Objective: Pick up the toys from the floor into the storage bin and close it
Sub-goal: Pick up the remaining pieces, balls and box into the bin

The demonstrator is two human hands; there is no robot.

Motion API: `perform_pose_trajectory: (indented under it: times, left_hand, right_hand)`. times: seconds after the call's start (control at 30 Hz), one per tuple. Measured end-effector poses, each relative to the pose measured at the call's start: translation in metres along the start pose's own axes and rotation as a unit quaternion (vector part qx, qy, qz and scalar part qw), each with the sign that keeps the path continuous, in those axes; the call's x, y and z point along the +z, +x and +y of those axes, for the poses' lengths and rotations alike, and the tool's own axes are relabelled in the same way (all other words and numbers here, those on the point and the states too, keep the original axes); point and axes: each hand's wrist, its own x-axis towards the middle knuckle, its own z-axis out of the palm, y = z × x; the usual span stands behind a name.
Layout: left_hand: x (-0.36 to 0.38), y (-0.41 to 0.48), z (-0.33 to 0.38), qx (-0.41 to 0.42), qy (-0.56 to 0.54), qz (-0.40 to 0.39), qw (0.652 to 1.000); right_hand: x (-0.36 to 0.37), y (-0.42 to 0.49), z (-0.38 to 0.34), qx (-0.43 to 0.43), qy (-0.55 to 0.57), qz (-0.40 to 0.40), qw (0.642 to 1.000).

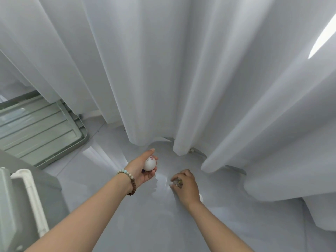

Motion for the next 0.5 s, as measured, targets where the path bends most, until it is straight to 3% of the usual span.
perform_pose_trajectory:
  times: [0.27, 0.4, 0.5]
  left_hand:
    - [-0.004, 0.001, -0.001, 0.002, -0.003, 0.007, 1.0]
    - [-0.009, 0.003, -0.012, -0.021, 0.021, -0.011, 0.999]
    - [-0.015, 0.003, -0.025, -0.07, 0.017, -0.044, 0.996]
  right_hand:
    - [-0.001, -0.007, 0.011, 0.037, 0.056, 0.029, 0.997]
    - [-0.02, -0.005, -0.011, 0.129, 0.261, 0.062, 0.955]
    - [-0.046, -0.013, -0.047, 0.095, 0.324, 0.029, 0.941]
